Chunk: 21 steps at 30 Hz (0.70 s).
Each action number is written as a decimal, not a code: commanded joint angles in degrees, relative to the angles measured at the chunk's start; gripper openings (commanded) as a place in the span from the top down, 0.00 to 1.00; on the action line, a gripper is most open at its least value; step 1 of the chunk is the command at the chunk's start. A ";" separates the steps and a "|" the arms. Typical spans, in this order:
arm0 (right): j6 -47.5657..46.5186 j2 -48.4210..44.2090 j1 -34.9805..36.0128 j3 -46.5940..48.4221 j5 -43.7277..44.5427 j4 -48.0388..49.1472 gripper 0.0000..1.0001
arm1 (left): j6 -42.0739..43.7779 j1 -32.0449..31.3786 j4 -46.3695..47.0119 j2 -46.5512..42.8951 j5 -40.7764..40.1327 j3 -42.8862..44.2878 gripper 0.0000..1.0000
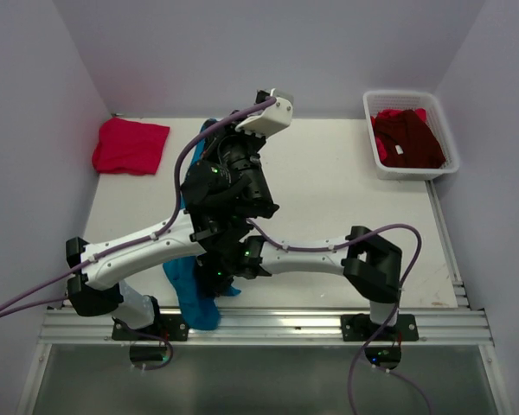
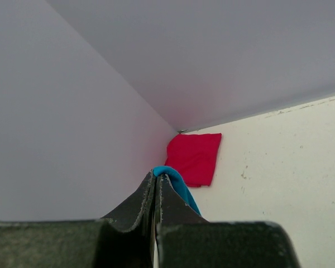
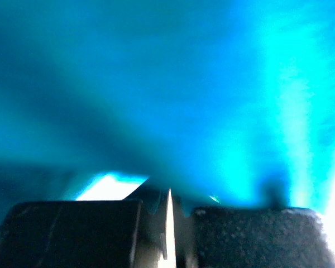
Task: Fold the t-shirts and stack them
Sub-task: Flatten the tshirt out
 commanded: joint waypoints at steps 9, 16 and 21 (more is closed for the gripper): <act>6.50 16.03 -1.90 22.46 41.75 -27.74 1.00 | 3.66 -1.40 5.69 -1.50 -1.77 0.36 1.00; 9.50 15.42 -3.05 22.12 47.73 -30.91 0.58 | 3.40 -1.49 6.04 -2.30 -1.59 -0.96 1.00; 8.97 14.37 -3.58 20.19 47.03 -29.77 0.37 | 3.40 -1.40 6.57 -2.12 -1.68 -1.75 1.00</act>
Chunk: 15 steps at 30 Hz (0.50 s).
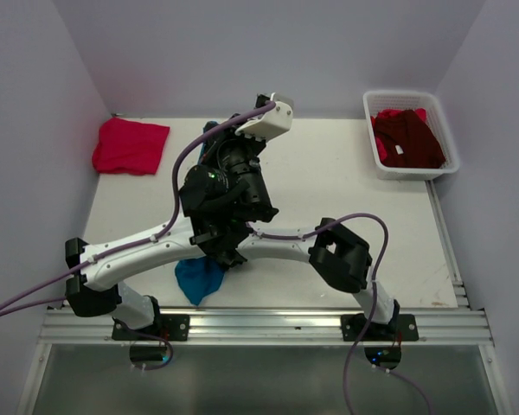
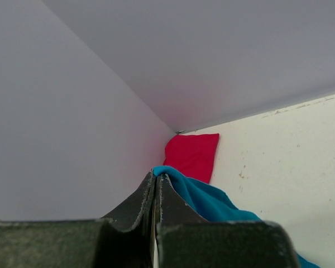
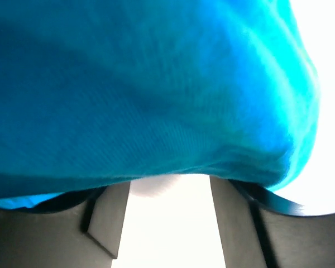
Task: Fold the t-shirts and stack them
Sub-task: Flatten the tshirt out
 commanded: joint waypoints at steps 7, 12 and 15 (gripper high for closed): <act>-2.56 -6.68 -1.02 -3.32 1.92 4.40 0.25 | 1.50 -0.59 4.23 -1.66 -2.03 -0.99 1.00; -7.73 -7.65 -5.49 -4.46 -4.23 10.28 0.18 | 1.41 -1.12 4.32 -1.57 -2.30 -1.25 1.00; -10.20 -6.60 -8.92 -3.07 -6.70 11.96 0.22 | 1.49 -1.38 4.59 -1.40 -2.74 -1.34 1.00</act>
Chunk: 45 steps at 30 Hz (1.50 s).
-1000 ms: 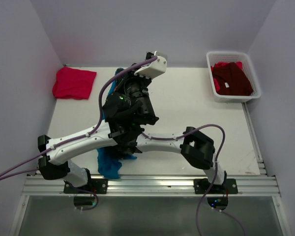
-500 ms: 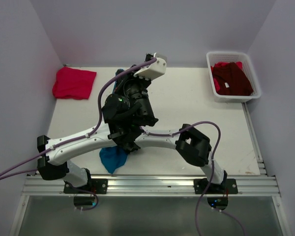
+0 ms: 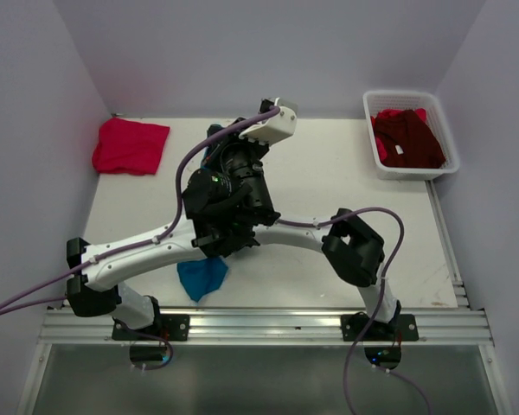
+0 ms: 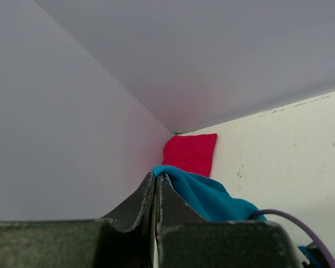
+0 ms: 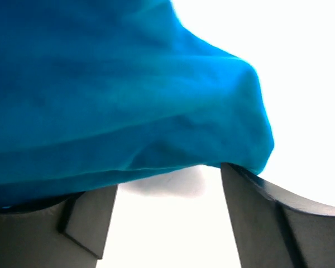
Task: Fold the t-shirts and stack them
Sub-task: Flatten the tshirt out
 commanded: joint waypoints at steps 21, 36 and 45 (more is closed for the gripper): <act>-5.78 -2.77 -7.05 -0.43 -2.15 5.80 0.82 | 1.03 -1.08 5.56 -2.45 -2.96 -3.10 1.00; -7.81 4.35 -9.51 6.34 -4.26 5.27 0.75 | 1.30 -1.17 5.64 -3.94 -3.66 -4.77 1.00; -7.45 -6.27 -9.25 0.81 -1.89 3.87 1.00 | 1.21 -1.25 5.73 -3.77 -3.57 -5.21 1.00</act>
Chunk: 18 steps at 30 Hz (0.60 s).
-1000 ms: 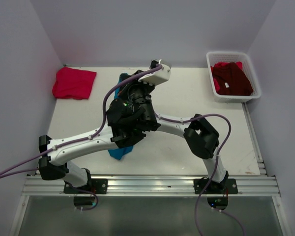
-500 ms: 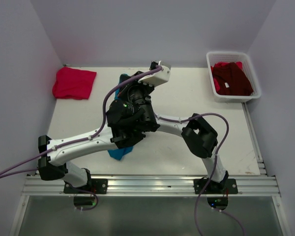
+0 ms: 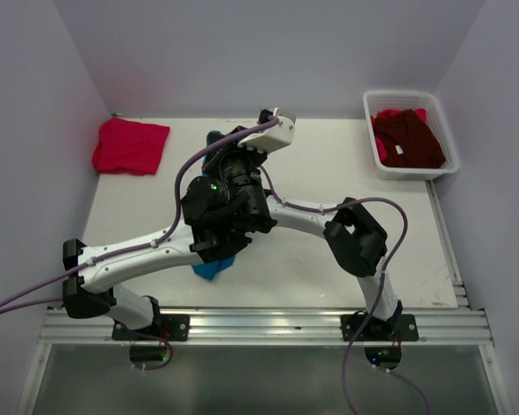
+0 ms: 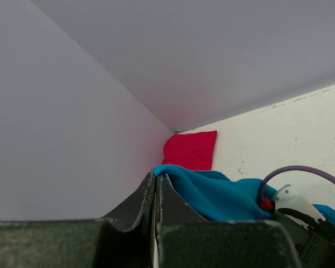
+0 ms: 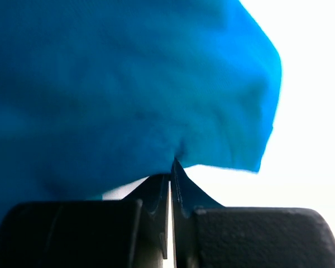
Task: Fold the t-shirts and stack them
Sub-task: Flatten the tshirt out
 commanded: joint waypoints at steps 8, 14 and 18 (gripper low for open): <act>0.68 -25.38 0.61 -3.12 9.17 -11.92 1.00 | -0.55 -0.51 4.03 -3.60 -3.66 -3.19 1.00; 2.51 -30.31 0.61 2.59 17.51 -24.04 1.00 | -2.74 -0.51 4.20 -5.54 -4.97 -7.32 1.00; 6.82 -30.58 0.44 7.25 30.32 -33.27 0.94 | -6.51 -0.51 4.20 -9.13 -6.55 -13.02 1.00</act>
